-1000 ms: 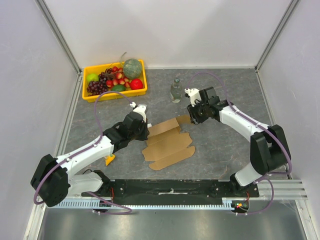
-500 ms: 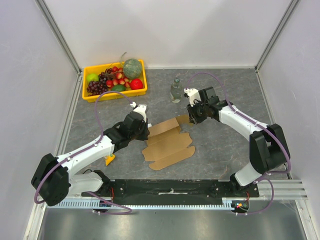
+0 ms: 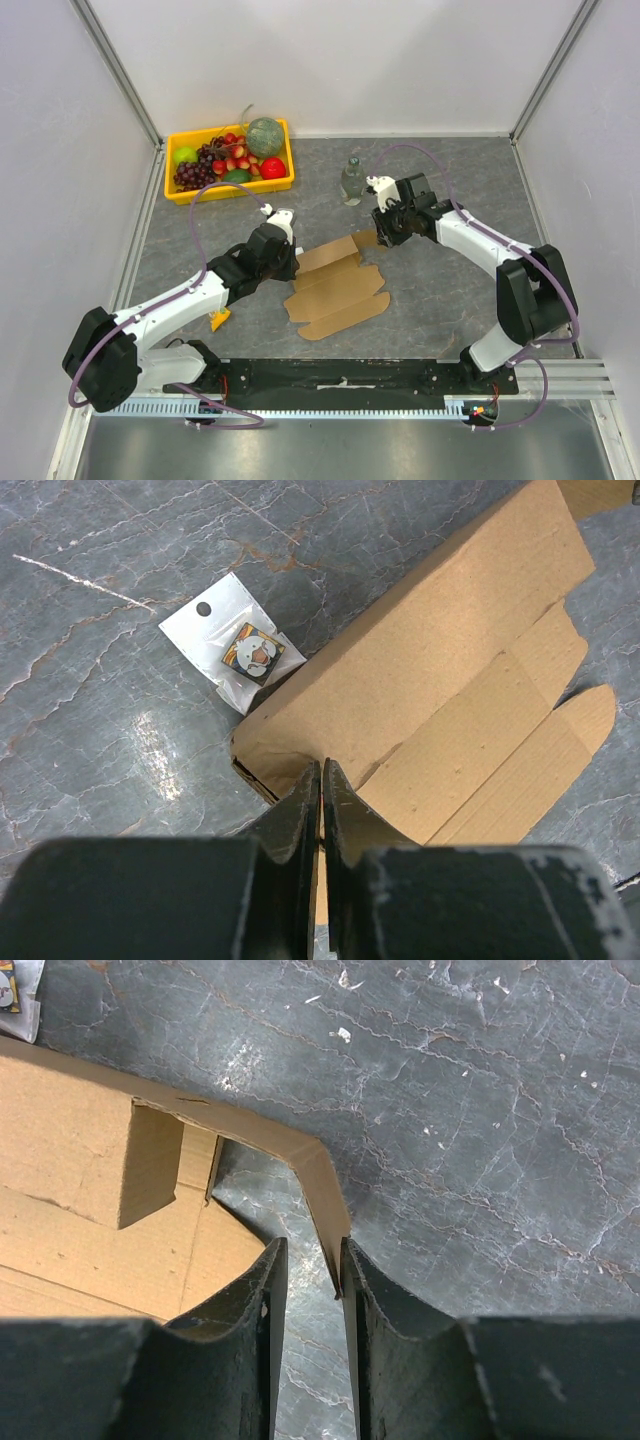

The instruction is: Fold the paper box

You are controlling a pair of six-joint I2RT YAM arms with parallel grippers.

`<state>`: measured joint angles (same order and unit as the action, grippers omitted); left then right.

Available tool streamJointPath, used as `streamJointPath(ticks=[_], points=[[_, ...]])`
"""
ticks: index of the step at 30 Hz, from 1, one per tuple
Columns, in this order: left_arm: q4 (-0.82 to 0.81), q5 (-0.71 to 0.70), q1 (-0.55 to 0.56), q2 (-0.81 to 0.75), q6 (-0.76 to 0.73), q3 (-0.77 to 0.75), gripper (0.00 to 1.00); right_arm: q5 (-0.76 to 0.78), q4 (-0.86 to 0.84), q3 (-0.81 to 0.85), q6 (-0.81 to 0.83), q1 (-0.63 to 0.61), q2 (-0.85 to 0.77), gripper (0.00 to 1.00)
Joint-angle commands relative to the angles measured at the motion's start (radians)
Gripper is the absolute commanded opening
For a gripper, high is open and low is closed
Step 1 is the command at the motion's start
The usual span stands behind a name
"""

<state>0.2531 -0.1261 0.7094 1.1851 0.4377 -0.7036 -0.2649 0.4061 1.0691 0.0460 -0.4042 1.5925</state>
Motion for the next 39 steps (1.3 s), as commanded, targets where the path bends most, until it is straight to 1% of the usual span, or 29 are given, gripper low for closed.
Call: streamJointPath(ticks=[1,11,15,18,24,27,34,39], points=[[0.029,-0.003,0.001,0.019,0.03,0.009,0.09,0.004,-0.029,0.057,0.012,-0.007,0.017,0.34],[0.029,-0.006,-0.001,0.019,0.029,0.012,0.09,-0.008,-0.029,0.086,0.011,-0.015,0.046,0.31],[0.028,-0.007,0.001,0.018,0.03,0.012,0.09,-0.008,-0.027,0.094,0.009,-0.019,0.058,0.28],[0.029,-0.006,0.001,0.019,0.03,0.012,0.09,-0.001,-0.029,0.091,0.009,-0.024,0.057,0.24],[0.028,-0.004,0.001,0.021,0.029,0.012,0.09,0.032,-0.01,0.081,0.008,-0.028,0.046,0.21],[0.028,-0.004,-0.001,0.021,0.029,0.012,0.09,0.05,-0.004,0.075,0.008,-0.028,0.04,0.18],[0.029,-0.006,0.002,0.019,0.03,0.013,0.09,0.055,0.019,0.087,-0.015,-0.041,0.021,0.05],[0.029,-0.009,-0.001,0.019,0.032,0.012,0.09,0.058,0.062,0.12,-0.028,-0.056,0.017,0.01]])
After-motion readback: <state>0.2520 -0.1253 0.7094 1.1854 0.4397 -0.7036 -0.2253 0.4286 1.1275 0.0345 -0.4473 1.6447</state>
